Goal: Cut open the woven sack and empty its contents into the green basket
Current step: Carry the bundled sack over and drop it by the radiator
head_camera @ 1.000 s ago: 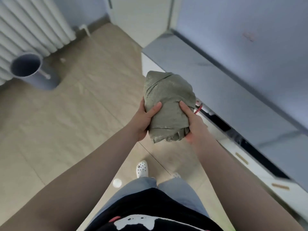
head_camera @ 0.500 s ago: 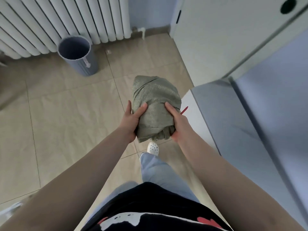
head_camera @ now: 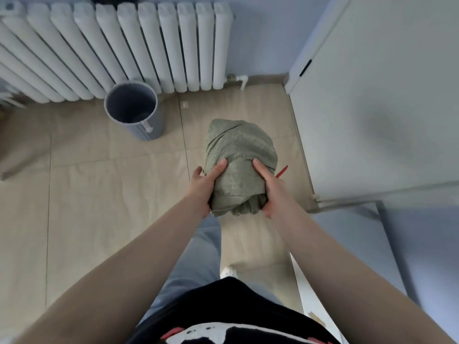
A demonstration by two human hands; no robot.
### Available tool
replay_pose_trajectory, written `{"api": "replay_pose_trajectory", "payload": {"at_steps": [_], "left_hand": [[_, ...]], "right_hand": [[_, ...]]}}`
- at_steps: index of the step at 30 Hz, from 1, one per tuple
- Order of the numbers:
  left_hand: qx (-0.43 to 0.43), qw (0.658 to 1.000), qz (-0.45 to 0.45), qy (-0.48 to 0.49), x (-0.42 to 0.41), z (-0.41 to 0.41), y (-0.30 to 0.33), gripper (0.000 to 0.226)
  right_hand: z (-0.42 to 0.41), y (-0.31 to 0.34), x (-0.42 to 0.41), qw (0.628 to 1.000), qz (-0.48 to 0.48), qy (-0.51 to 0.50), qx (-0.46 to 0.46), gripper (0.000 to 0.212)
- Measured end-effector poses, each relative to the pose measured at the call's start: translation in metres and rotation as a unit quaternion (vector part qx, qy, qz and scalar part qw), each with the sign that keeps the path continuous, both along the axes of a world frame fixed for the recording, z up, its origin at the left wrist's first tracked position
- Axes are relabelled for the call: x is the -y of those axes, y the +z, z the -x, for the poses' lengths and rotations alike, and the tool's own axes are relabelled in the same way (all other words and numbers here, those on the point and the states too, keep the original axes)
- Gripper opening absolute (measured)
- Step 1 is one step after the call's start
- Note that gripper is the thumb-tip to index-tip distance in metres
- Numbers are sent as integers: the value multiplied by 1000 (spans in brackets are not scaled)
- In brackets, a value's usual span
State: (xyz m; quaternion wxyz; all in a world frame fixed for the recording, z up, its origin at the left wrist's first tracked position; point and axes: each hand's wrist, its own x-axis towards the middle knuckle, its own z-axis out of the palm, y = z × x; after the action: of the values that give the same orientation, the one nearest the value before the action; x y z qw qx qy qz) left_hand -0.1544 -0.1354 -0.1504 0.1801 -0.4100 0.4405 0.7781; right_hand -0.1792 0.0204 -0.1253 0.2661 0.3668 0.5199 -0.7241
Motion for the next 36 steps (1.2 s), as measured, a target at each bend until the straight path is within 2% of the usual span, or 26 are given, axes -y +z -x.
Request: {"api": "replay_pose_trajectory", "payload": {"at_steps": [3,4,7,8,12,16,18,21,23,27,28,31,36], "left_hand": [[26,999,25,-33,18,73,-3,92],[35,998,33,-43,25,96,-5,88],[64,995,72,-32,42,158,-9,117],[74,994,75,-25,45,178,-10,119],[86,994,65,-37,47,250,-24,79],[121,990,58,-53,56,321,-65,73],[127,990,40,-55,58,358,-93,80],[126,990,23,-64,61,413,-156,98],[135,989,14,-61,67,446,-214,106],[139,990,1,-26,79,498,-348,92],[137,990,-3,-15,80,508,-382,95],[142,989,8,31,82,540,-480,110],[127,987,48,87,86,577,-607,85]], "right_hand": [[67,-10,19,1000,-3,-4,8,61],[88,-13,25,1000,-5,-5,7,62],[148,-19,41,1000,-11,-6,7,56],[167,-21,44,1000,-6,-9,11,54],[245,-35,53,999,27,-7,27,59],[324,-78,62,998,17,15,55,56],[366,-111,67,997,-4,29,68,58],[424,-179,77,996,-51,20,76,55],[457,-236,85,993,-79,28,83,60],[511,-364,105,993,-84,14,76,83],[522,-397,109,993,-93,9,77,82],[556,-492,121,990,-117,-9,83,58],[597,-625,132,988,-130,-12,80,67]]}}
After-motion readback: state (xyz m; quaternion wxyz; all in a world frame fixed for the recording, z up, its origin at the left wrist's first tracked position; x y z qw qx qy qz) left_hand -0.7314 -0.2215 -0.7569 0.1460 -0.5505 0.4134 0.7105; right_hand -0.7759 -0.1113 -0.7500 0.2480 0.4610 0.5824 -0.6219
